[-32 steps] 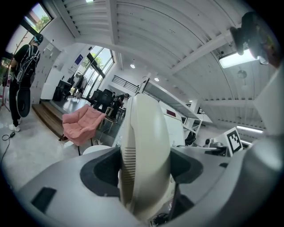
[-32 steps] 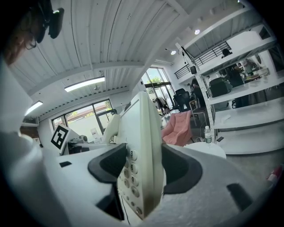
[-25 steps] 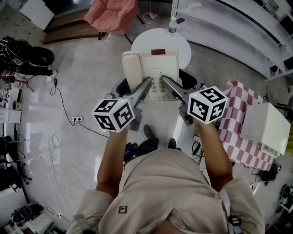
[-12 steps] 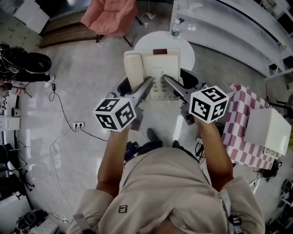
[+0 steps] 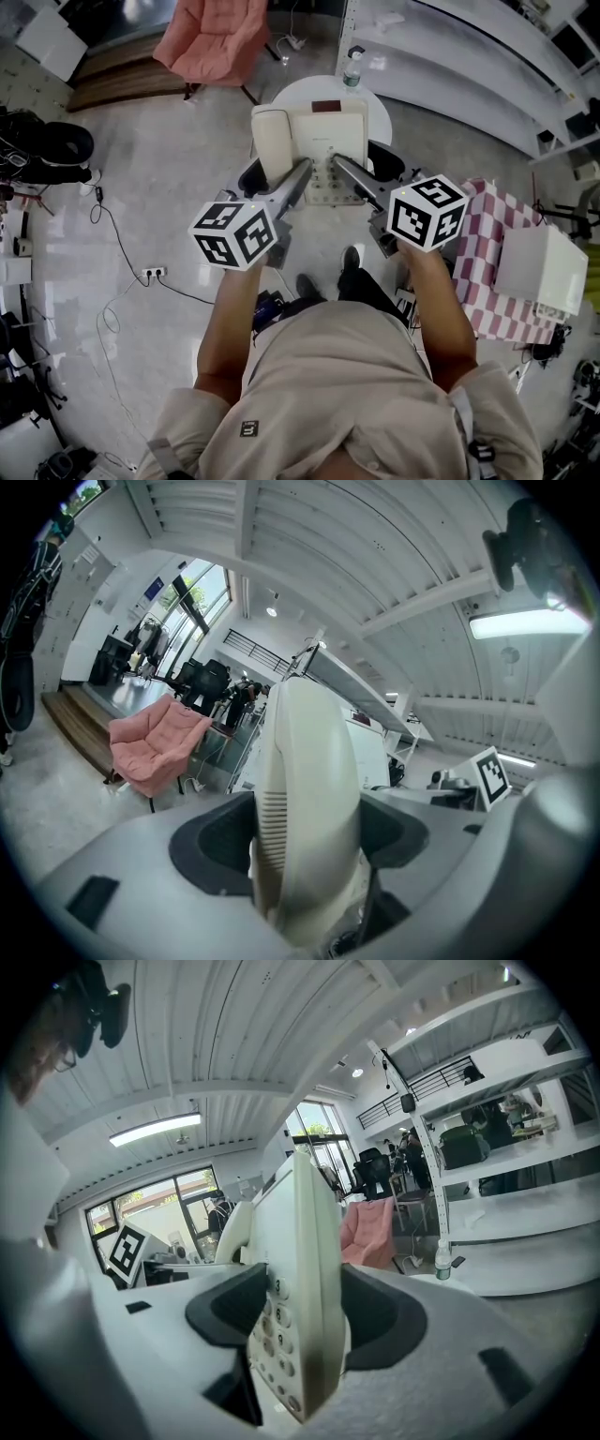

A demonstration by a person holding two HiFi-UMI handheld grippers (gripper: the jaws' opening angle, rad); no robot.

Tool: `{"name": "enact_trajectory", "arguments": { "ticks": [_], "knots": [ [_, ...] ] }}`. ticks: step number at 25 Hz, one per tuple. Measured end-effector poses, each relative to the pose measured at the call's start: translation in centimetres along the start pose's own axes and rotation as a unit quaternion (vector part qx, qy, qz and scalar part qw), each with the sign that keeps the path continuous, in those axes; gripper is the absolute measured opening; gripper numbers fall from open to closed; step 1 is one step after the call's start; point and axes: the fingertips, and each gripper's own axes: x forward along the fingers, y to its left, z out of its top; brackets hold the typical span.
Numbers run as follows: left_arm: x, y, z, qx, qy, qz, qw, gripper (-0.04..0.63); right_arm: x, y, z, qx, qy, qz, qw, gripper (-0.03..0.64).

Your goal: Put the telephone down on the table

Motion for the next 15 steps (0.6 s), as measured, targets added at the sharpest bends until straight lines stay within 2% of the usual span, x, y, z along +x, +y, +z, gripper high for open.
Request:
{"name": "enact_trajectory", "arguments": {
  "ticks": [15],
  "knots": [
    [4.6, 4.9, 3.5, -0.004, -0.012, 0.068, 0.9976, 0.314, 7.0, -4.0, 3.2, 0.004, 0.015, 0.067, 0.998, 0.235]
  ]
}}
